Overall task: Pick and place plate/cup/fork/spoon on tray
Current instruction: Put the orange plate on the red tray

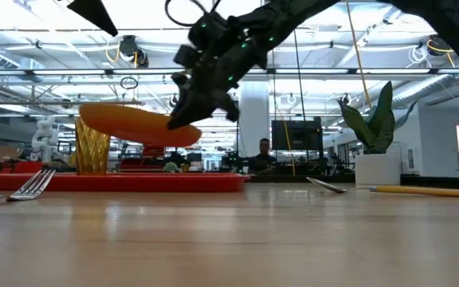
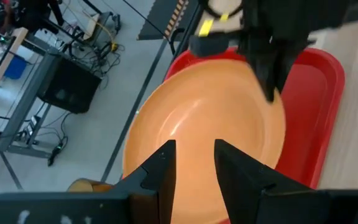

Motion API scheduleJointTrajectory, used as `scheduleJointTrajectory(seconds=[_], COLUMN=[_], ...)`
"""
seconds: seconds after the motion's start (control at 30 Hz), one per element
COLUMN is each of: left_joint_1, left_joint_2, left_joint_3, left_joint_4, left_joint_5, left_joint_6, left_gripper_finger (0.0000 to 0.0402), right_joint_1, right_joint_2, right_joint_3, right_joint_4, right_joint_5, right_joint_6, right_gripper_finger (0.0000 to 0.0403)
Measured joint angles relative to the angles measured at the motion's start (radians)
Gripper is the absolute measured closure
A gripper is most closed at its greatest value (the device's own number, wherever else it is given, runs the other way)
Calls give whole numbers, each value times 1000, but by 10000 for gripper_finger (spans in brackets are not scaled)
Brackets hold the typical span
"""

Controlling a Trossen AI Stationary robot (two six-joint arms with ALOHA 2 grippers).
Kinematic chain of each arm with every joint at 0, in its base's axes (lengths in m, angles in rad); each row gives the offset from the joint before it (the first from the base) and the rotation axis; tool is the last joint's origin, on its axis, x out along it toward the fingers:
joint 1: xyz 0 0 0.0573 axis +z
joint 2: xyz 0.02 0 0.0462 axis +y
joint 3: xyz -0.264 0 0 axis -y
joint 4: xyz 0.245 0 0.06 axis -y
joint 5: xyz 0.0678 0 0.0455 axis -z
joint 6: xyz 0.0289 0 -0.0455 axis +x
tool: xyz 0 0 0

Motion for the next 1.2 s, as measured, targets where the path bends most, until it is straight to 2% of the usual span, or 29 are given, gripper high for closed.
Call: scheduleJointTrajectory(seconds=[0.23,0.5,0.6,1.2], left_joint_1=[19,19,19,16], left_joint_2=[0,0,0,1], left_joint_3=[0,0,0,-1], left_joint_4=[1,35,60,119], left_joint_5=[-11,-11,-6,25], left_joint_6=[0,0,6,9], left_gripper_finger=[289,289,289,289], right_joint_1=[-1,3,3,17], right_joint_2=[96,120,134,188], right_joint_3=[70,72,72,72], right_joint_4=[-12,-19,17,93], right_joint_5=[1,-1,-33,-49], right_joint_6=[1,7,20,19], right_gripper_finger=[403,403,401,397])
